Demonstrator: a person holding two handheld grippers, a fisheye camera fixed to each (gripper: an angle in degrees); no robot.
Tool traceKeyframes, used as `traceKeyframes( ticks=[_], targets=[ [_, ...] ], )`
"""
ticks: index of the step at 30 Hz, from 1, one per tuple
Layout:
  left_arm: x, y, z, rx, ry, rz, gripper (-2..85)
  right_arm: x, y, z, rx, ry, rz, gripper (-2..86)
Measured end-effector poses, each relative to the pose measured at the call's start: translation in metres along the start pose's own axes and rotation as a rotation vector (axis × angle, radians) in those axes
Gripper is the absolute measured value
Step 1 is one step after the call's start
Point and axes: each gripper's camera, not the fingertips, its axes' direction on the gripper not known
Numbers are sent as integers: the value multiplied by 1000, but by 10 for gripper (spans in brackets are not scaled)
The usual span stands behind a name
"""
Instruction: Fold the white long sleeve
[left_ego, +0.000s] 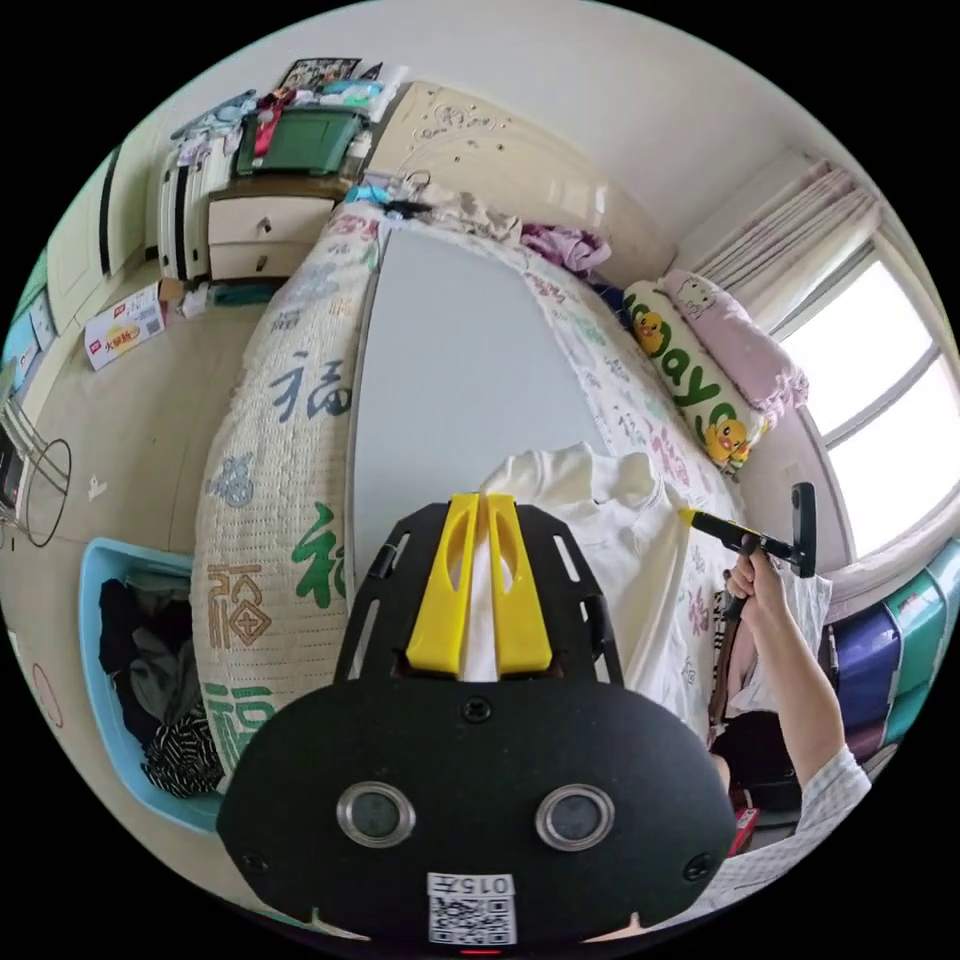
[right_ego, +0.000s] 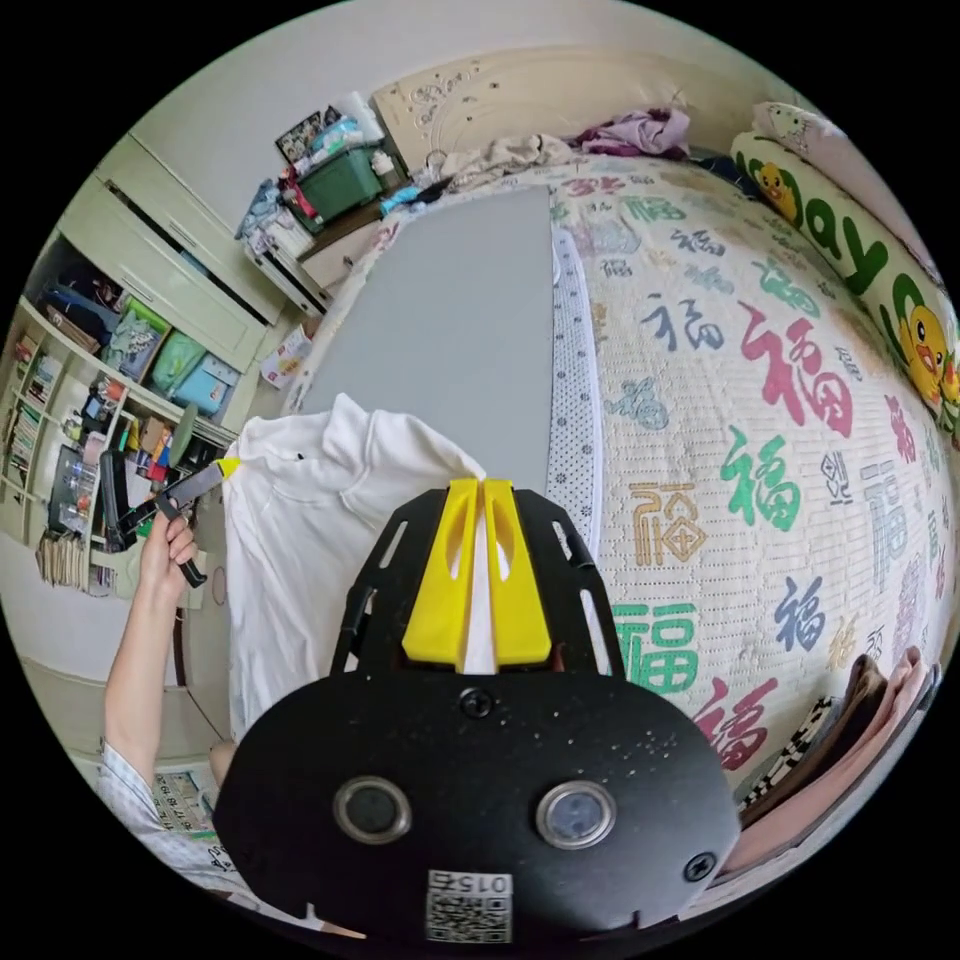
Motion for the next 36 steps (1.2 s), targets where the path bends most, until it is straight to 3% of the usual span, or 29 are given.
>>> traceKeyframes(
  ticks=[5,10,15,19,23,29,32,36],
  targets=[
    [51,66,-95,105,101,249,-2,-44,48,-75,91,-70,-135,-2],
    [70,215,-158,34,203,370,0,-87,214,-116,94,-142,-294,0],
    [53,367,-144,-152,160,257,1,-102,362,-53,-106,-229,-244,1],
    [27,434,-127,-252,117,58,3,-133,430,18,-327,-6,-207,-2],
    [11,462,-154,-201,80,-66,9,-165,444,14,-279,115,-169,-3],
    [7,489,-151,-119,211,-212,90,-264,443,3,-72,-82,-300,74],
    [0,502,-135,-88,245,-315,100,-323,443,36,-108,-137,-406,113],
    [7,511,-133,-73,223,-298,59,-380,452,99,-243,-68,-488,95]
  ],
)
